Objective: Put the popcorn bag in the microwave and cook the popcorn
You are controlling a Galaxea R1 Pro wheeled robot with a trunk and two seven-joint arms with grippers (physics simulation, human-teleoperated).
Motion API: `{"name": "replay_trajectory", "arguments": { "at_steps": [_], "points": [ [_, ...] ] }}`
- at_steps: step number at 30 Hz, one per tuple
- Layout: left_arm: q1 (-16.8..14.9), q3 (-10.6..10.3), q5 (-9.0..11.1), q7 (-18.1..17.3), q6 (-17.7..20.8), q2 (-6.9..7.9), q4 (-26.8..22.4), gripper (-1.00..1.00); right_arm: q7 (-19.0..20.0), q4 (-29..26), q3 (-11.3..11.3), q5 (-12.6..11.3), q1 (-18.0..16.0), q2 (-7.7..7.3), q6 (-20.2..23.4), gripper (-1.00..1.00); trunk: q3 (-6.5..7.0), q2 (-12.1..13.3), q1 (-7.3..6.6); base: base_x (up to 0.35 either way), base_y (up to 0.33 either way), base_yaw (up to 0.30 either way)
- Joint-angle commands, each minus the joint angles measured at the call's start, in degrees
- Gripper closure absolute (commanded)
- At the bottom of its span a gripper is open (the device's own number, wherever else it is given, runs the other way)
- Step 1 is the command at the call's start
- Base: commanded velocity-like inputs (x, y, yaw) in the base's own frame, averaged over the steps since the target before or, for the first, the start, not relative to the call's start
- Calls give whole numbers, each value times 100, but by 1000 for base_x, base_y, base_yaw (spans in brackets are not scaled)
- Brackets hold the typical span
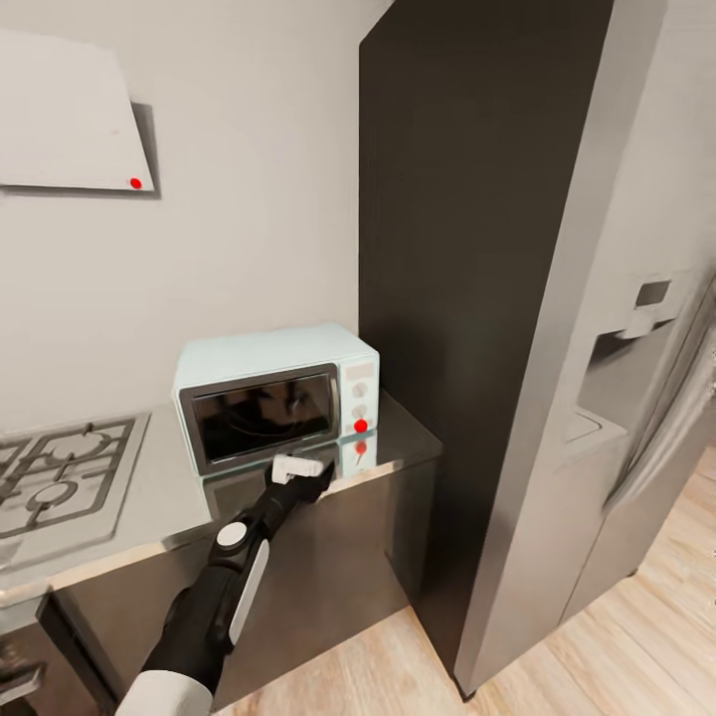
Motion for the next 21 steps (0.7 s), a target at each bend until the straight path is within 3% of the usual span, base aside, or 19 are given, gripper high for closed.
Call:
{"name": "replay_trajectory", "arguments": {
  "at_steps": [1,13,15,17,21],
  "points": [
    [-3,9,-45,-26,25,-2,-6,-100,11,19,-49,61,-9,-3,-36,-100,-7,-5,-2,-257,0,0],
    [-3,-2,-44,-28,25,-9,12,-100,11,19,-47,64,-11,-3,-44,-100,-7,-5,-2,-184,0,0],
    [-3,-186,-41,-25,25,-7,37,-100,11,19,-50,64,-11,-3,-44,-100,-7,-5,-2,-38,0,0],
    [-3,-571,29,-25,29,-11,102,-100,11,19,-44,69,-10,7,-43,-100,-7,-5,-2,-11,0,0],
    [-3,-660,401,-21,28,-47,918,-100,16,19,-43,75,-10,39,-33,-100,-7,-5,-2,-1,0,0]
  ]
}}
